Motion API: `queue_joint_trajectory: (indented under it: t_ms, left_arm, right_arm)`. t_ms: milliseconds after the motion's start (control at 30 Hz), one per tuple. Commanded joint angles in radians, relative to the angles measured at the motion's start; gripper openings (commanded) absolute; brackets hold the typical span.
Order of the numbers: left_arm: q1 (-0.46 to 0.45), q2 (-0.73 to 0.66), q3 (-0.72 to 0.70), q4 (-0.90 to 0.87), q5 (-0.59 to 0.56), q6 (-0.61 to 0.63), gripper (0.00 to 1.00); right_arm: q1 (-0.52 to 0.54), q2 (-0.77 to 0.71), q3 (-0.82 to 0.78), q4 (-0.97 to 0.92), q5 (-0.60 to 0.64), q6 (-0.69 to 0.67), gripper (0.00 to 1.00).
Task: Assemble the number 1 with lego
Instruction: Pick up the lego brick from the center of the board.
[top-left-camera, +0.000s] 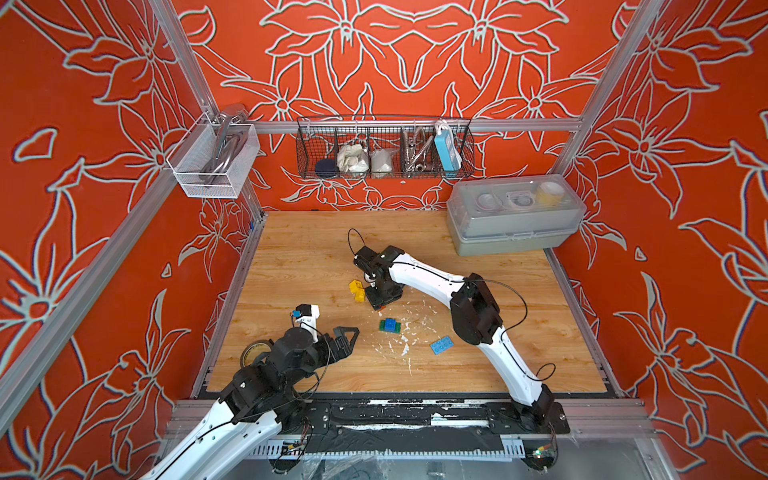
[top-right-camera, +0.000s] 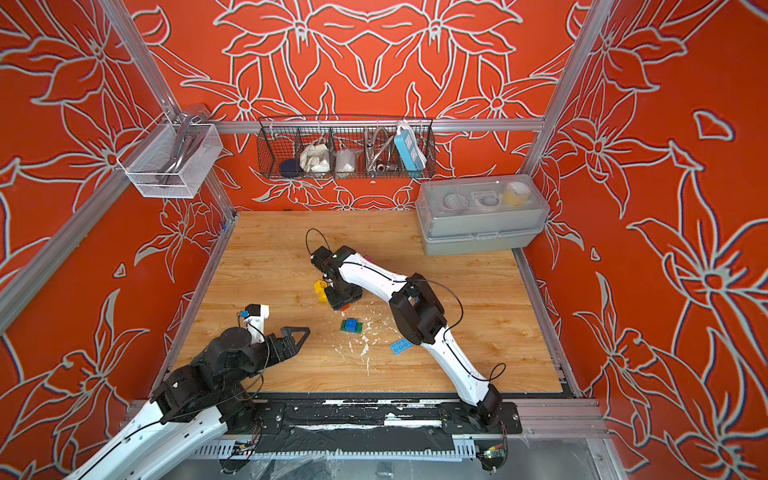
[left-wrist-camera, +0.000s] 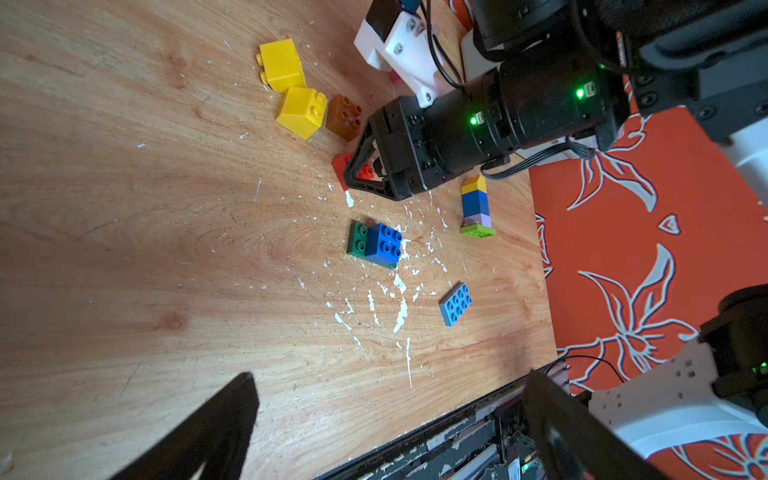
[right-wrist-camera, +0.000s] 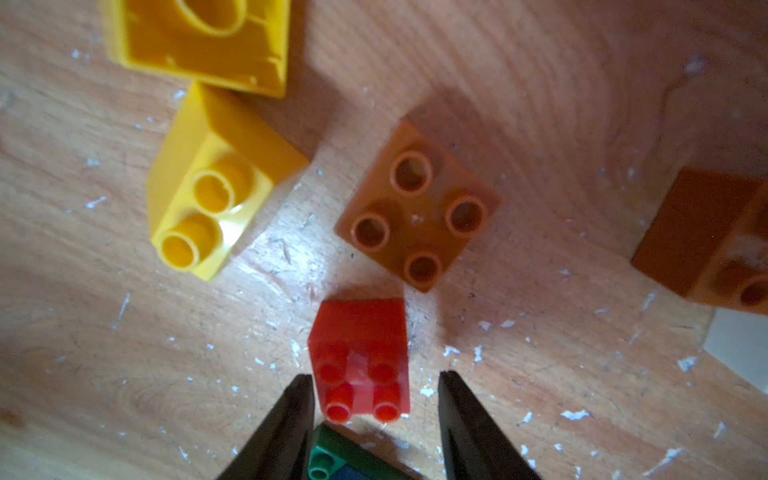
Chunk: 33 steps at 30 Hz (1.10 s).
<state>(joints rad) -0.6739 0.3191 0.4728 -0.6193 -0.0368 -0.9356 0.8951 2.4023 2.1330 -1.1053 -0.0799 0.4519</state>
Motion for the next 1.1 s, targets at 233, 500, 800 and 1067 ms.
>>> queue_joint_trajectory:
  t_ms: [233, 500, 800, 1067]
  left_arm:
    - [0.008, -0.019, -0.007, 0.001, 0.0, 0.014, 1.0]
    - [0.008, -0.027, -0.008, 0.0, -0.001, 0.014, 1.0]
    - [0.008, -0.027, -0.007, 0.0, -0.005, 0.015, 1.0]
    - [0.009, -0.042, -0.01, -0.005, -0.003, 0.012, 1.0]
  right_arm:
    - [-0.004, 0.046, 0.043, 0.007, 0.02, 0.085, 0.5]
    - [-0.005, 0.055, 0.047, -0.017, 0.058, 0.124, 0.39]
    - [-0.005, -0.095, -0.131, 0.029, 0.096, 0.296, 0.2]
    - [-0.004, -0.328, -0.377, 0.153, 0.079, 0.485, 0.16]
